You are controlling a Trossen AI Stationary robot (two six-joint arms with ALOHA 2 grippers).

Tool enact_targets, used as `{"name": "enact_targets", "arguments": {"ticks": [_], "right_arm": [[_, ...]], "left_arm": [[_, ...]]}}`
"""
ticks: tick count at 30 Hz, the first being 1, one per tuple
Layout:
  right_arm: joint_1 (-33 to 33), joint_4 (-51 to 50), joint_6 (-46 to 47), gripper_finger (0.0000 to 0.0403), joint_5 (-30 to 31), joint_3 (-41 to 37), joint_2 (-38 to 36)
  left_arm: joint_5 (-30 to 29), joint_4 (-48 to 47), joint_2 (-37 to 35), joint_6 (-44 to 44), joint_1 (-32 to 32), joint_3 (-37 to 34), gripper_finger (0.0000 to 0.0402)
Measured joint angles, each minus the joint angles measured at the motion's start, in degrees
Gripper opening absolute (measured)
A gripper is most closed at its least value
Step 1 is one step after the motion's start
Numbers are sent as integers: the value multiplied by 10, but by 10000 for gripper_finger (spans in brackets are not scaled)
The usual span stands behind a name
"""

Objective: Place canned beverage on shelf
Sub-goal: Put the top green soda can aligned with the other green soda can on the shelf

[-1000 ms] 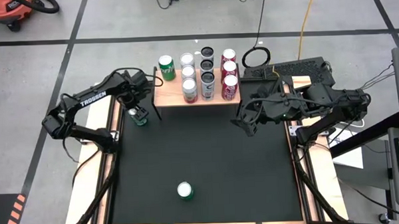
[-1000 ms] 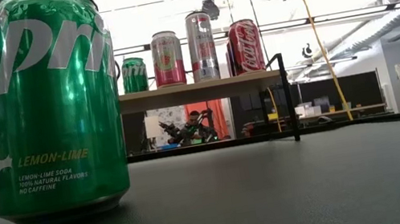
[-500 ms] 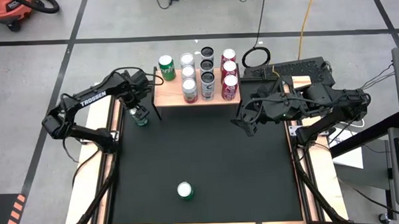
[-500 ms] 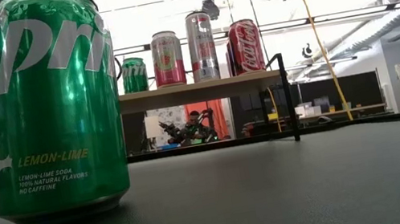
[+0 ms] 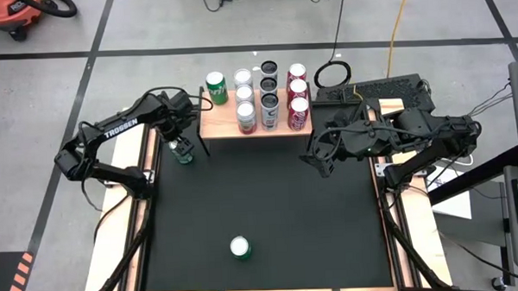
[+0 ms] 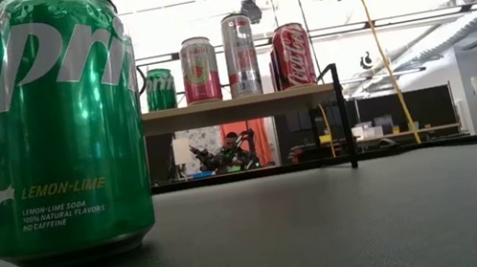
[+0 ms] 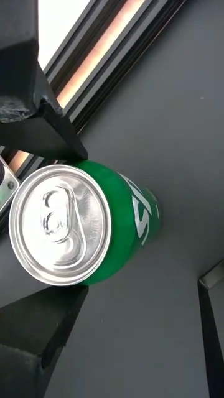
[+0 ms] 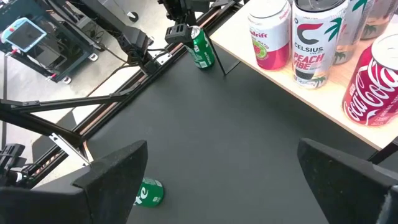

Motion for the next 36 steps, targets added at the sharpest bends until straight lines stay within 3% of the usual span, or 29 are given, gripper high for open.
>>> {"name": "enact_targets", "arguments": {"ticks": [9,16,19,31,36], "right_arm": [[0,0,-3,391,0,0,0],[0,1,-3,391,0,0,0],[0,1,-3,391,0,0,0],[0,1,-6,391,0,0,0],[0,1,-6,391,0,0,0]], "left_arm": [[1,-1,0,-3,0,0,312],[6,-5,0,-7,0,0,369],[6,-12,0,-3,0,0,375],[0,-12,0,-3,0,0,317],[3,-6,0,-3,0,0,312]]}}
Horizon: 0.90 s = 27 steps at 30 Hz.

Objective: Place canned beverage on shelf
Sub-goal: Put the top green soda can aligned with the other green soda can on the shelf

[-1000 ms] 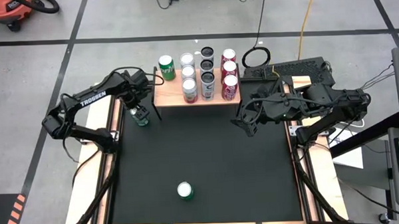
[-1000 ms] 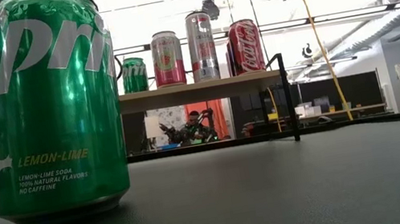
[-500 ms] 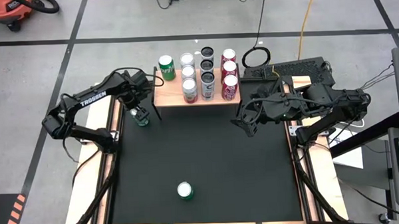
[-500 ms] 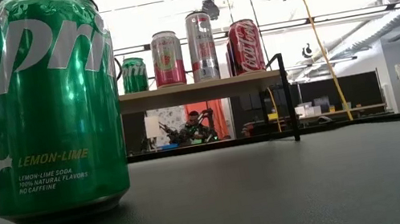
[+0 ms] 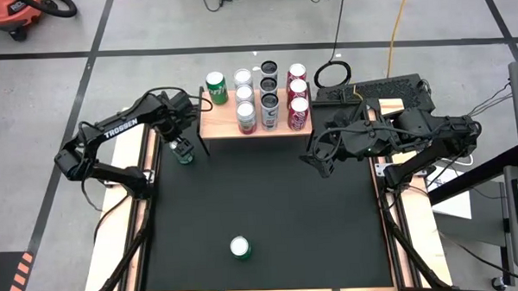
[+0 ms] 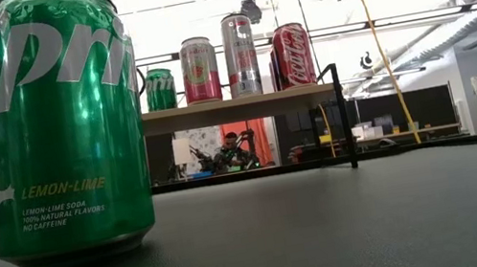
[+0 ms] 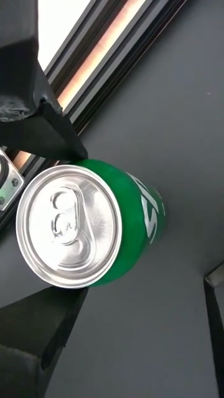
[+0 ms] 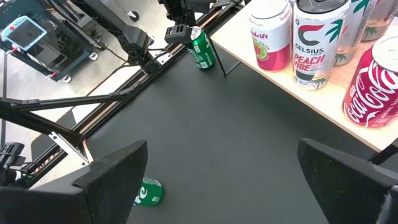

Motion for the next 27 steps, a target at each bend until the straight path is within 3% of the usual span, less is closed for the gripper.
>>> {"name": "enact_targets", "arguments": {"ticks": [12,19,27], "right_arm": [[0,0,-2,391,0,0,0],[0,0,-7,391,0,0,0],[0,0,-11,391,0,0,0]], "left_arm": [[14,14,0,-15,0,0,312],[33,9,0,-13,0,0,348],[29,13,0,16,0,0,351]]}}
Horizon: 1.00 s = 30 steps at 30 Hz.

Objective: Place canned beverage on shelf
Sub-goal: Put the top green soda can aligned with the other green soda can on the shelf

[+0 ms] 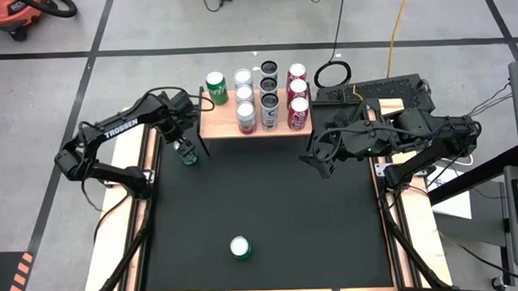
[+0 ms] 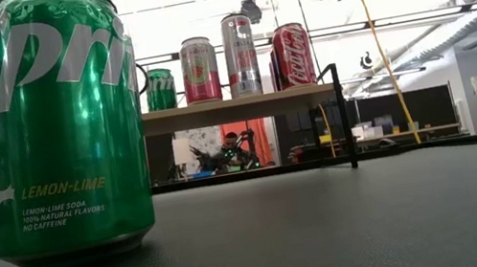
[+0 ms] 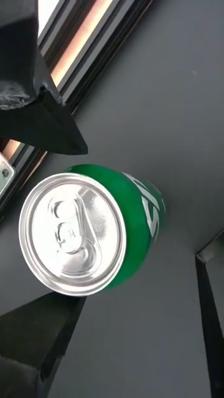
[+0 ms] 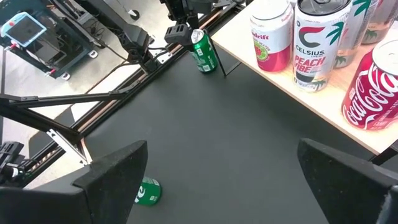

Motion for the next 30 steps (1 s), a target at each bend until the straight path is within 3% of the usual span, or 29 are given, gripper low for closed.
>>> {"name": "enact_targets", "arguments": {"ticks": [8,15,22,30], "right_arm": [[0,0,-2,391,0,0,0],[0,0,-1,391,0,0,0],[0,4,0,391,0,0,0],[0,9,-4,391,1,0,0]], "left_arm": [[14,0,2,17,0,0,317],[8,-1,11,20,0,1,310],[7,-4,12,20,0,2,269],[-3,-51,14,13,0,16,263]]}}
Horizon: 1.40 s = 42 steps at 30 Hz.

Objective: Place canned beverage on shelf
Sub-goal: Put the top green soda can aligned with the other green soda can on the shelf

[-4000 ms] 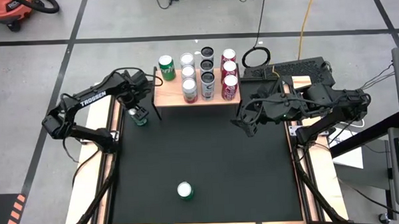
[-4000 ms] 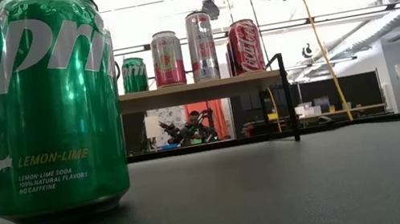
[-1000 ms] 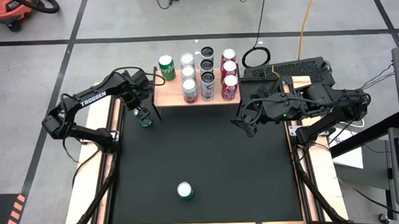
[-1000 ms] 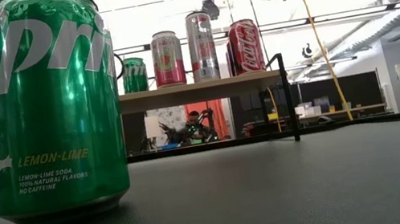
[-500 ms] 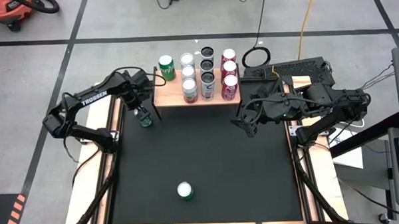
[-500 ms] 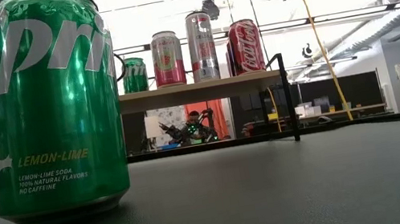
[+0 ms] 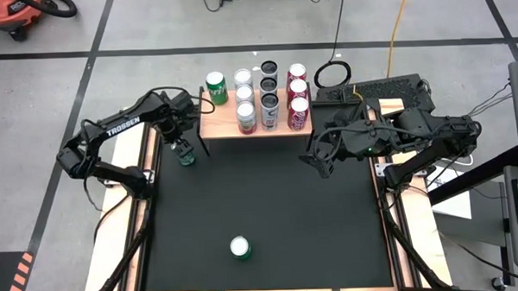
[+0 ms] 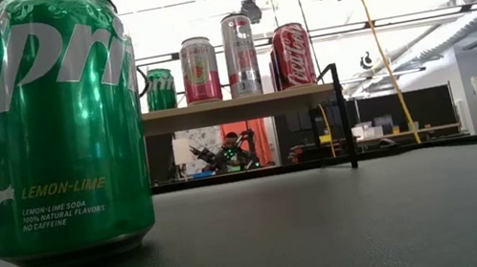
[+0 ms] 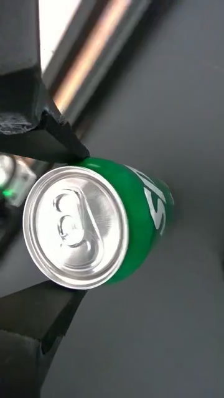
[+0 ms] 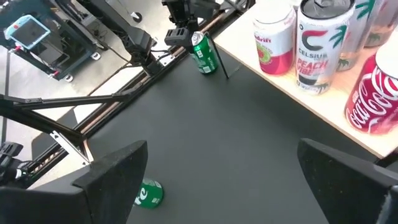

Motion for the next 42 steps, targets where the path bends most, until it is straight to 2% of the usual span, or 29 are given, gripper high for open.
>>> {"name": "enact_targets", "arguments": {"ticks": [7,15,22,26,32,42], "right_arm": [[0,77,-82,391,29,0,21],[0,211,-186,391,57,0,95],[-8,320,-244,391,58,0,165],[-20,350,-243,391,54,0,198],[-39,421,-258,392,9,0,227],[-66,462,-278,400,-62,0,231]], "left_arm": [[5,-92,-4,-4,0,63,262],[84,-143,-49,-61,-2,139,261],[186,-146,-113,-144,-2,186,261],[236,-135,-152,-203,-2,199,260],[290,-101,-198,-289,-18,209,259],[302,39,-226,-427,-57,210,259]]}}
